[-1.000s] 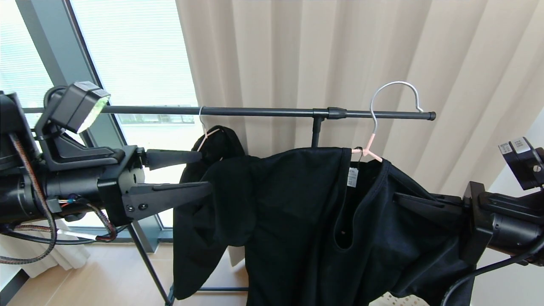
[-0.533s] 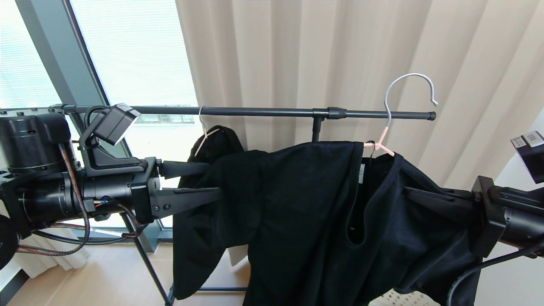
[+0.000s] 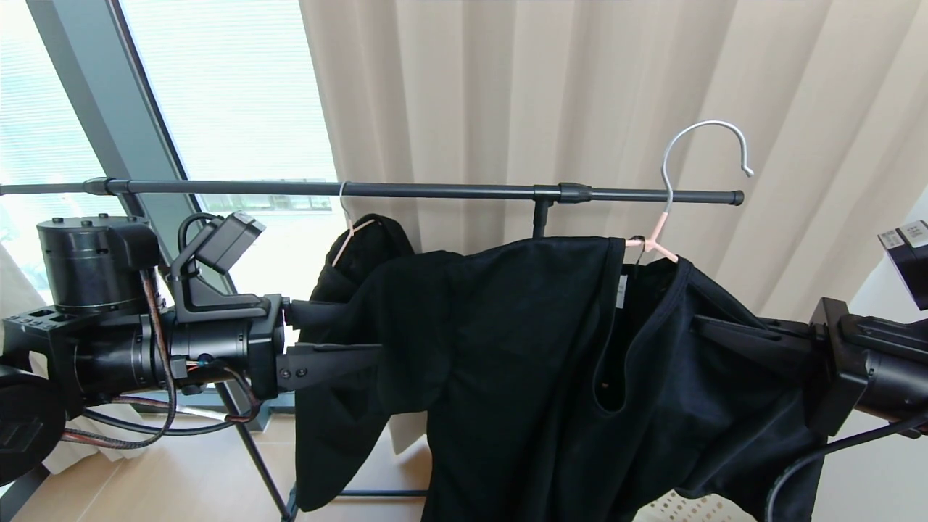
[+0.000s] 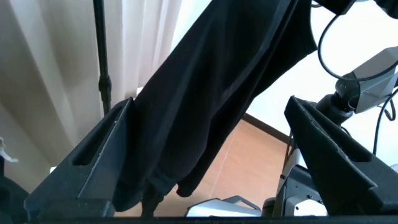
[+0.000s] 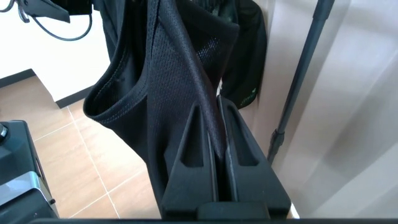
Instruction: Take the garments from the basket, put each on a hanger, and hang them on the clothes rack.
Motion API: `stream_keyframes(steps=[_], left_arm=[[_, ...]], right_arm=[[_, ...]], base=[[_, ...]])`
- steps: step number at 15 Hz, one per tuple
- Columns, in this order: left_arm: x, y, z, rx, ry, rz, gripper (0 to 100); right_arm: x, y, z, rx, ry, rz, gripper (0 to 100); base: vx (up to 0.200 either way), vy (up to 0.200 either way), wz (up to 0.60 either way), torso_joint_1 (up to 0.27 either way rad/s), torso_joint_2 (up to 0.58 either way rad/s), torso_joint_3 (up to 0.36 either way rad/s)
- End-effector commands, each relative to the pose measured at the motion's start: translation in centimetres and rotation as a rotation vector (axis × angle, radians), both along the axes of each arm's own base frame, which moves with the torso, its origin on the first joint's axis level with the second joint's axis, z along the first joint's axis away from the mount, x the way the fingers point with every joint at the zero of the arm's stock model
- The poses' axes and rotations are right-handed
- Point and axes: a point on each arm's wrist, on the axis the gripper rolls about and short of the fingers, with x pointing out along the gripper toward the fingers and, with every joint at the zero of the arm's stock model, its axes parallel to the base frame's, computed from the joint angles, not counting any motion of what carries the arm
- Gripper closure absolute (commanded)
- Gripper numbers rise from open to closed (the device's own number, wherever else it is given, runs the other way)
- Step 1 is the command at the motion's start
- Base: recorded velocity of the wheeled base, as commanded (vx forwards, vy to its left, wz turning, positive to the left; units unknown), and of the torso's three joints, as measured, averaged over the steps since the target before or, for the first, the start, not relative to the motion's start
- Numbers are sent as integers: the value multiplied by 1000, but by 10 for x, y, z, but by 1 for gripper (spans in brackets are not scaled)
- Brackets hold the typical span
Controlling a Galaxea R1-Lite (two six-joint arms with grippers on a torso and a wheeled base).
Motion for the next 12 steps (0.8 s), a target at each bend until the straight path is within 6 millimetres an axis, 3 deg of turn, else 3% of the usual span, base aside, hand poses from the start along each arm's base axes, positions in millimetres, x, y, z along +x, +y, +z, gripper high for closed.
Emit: stream_keyframes(steps=[1, 7, 12], left_arm=[[2, 0, -4, 3, 16, 1, 100], [0, 1, -3, 3, 14, 9, 100], [-9, 17, -2, -1, 18, 67, 100]], right_arm=[[1, 0, 0, 0, 0, 1, 100], [0, 0, -1, 0, 6, -2, 100], [0, -4, -2, 0, 7, -24, 100]], base=[[0, 0, 0, 0, 0, 0], [0, 0, 0, 0, 0, 0], [0, 0, 0, 0, 0, 0]])
